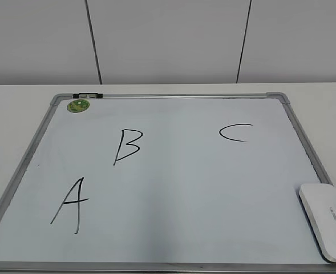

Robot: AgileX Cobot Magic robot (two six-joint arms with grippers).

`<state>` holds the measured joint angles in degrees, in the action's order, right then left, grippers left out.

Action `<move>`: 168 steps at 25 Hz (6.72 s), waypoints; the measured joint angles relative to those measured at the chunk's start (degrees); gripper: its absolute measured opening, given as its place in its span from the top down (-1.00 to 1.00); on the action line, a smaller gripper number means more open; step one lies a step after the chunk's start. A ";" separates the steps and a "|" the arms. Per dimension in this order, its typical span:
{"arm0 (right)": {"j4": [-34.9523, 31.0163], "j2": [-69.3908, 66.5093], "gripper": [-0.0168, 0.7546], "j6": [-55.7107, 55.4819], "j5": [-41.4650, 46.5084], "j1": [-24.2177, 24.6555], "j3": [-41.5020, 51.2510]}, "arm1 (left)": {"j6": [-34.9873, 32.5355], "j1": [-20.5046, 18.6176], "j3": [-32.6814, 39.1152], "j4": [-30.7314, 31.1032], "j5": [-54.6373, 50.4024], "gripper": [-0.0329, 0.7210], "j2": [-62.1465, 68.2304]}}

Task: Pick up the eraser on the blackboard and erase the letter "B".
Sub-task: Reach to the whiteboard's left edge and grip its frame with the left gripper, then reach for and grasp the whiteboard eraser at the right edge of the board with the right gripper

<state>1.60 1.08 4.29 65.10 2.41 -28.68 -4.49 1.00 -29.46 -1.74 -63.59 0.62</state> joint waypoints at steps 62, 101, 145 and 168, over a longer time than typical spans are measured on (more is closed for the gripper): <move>0.00 0.00 -0.56 0.00 0.00 0.00 0.00 | -2.92 0.00 -41.64 -5.46 19.90 -0.42 107.90; 0.00 0.00 -0.56 0.00 0.00 0.00 0.00 | -3.06 0.00 -58.32 -6.29 6.54 0.48 124.32; -7.56 -48.28 -0.56 2.16 -8.46 -0.85 -7.50 | -2.60 -0.71 -58.74 -8.11 5.60 0.88 124.40; -7.26 -75.53 -0.70 -0.70 -18.75 -4.61 -11.12 | -2.60 -1.00 -58.74 -8.84 5.60 0.88 124.40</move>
<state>-5.65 -74.46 3.59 46.36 -2.21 -39.80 -7.09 0.00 -88.20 -10.58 -57.99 125.02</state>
